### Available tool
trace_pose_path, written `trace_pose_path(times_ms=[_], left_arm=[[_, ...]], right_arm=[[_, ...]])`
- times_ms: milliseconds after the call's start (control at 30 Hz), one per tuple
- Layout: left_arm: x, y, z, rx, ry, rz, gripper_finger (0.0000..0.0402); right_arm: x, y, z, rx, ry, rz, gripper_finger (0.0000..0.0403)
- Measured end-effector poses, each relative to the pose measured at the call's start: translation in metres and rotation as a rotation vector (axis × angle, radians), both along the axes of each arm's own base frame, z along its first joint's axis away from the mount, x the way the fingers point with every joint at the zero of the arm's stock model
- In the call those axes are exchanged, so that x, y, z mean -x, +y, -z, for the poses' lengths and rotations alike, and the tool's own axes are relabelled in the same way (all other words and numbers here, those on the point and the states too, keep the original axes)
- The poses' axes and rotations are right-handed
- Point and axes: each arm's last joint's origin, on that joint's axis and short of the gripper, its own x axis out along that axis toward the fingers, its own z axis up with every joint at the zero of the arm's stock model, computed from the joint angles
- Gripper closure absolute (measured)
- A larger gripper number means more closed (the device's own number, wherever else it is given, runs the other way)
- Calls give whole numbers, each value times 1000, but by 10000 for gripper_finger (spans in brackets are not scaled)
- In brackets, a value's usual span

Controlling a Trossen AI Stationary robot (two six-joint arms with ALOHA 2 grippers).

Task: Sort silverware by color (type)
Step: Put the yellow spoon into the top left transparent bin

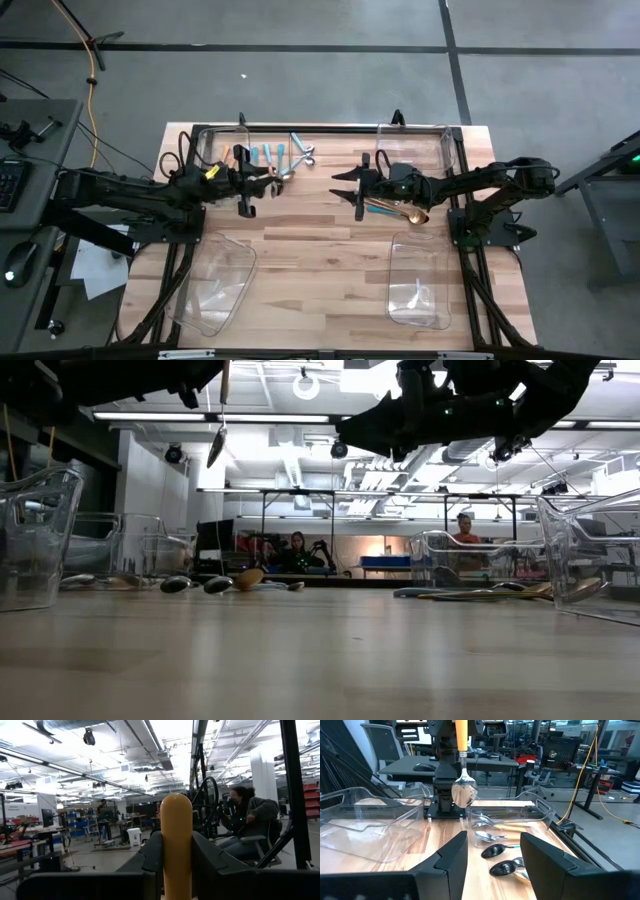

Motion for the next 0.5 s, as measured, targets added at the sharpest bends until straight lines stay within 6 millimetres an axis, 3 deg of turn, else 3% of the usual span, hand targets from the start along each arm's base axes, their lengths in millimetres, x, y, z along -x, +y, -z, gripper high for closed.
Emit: trace_pose_path(times_ms=[500], left_arm=[[0,1,1,29,2,-42,350]], right_arm=[[0,0,0,1,3,0,235]])
